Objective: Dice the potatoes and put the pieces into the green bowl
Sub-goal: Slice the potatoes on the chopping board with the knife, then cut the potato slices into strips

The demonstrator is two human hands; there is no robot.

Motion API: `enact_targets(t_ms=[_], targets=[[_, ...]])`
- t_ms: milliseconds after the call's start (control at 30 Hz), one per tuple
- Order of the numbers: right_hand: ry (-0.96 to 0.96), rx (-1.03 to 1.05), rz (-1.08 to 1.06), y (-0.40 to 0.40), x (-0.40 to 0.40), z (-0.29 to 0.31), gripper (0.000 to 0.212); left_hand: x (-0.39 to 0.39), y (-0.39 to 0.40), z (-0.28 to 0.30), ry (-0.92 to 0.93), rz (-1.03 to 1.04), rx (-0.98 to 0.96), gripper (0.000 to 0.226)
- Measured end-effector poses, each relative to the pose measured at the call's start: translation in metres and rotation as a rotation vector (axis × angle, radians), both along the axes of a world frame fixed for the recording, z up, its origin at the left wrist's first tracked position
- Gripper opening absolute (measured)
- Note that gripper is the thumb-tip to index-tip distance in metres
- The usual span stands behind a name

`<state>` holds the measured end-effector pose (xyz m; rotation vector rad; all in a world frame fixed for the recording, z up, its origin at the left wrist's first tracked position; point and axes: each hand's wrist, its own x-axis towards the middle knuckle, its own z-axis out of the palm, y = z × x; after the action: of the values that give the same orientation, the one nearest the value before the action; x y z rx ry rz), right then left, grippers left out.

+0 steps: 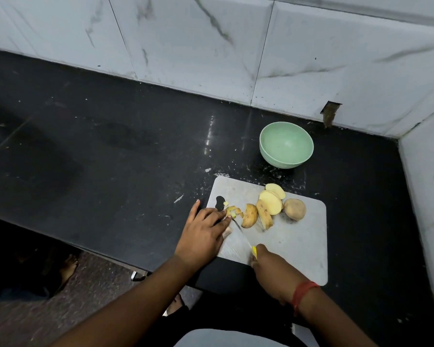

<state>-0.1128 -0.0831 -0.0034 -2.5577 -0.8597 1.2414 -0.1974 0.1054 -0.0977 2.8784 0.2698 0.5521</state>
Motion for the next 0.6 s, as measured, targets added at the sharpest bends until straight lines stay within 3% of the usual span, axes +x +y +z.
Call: enact_targets(t_ms=[200,400,600], targets=[[0.098,0.231,-0.241,-0.018,0.001,0.033,0.018,0.002,-0.002,0.010,0.001,0.020,-0.093,0.046],[0.093,0.257,-0.379,-0.027,0.018,0.045,0.013,0.018,-0.012,0.017,0.152,-0.055,-0.124,0.061],[0.048,0.286,-0.462,-0.038,0.025,0.046,0.014,0.021,-0.021,0.028,0.114,-0.031,-0.156,0.060]])
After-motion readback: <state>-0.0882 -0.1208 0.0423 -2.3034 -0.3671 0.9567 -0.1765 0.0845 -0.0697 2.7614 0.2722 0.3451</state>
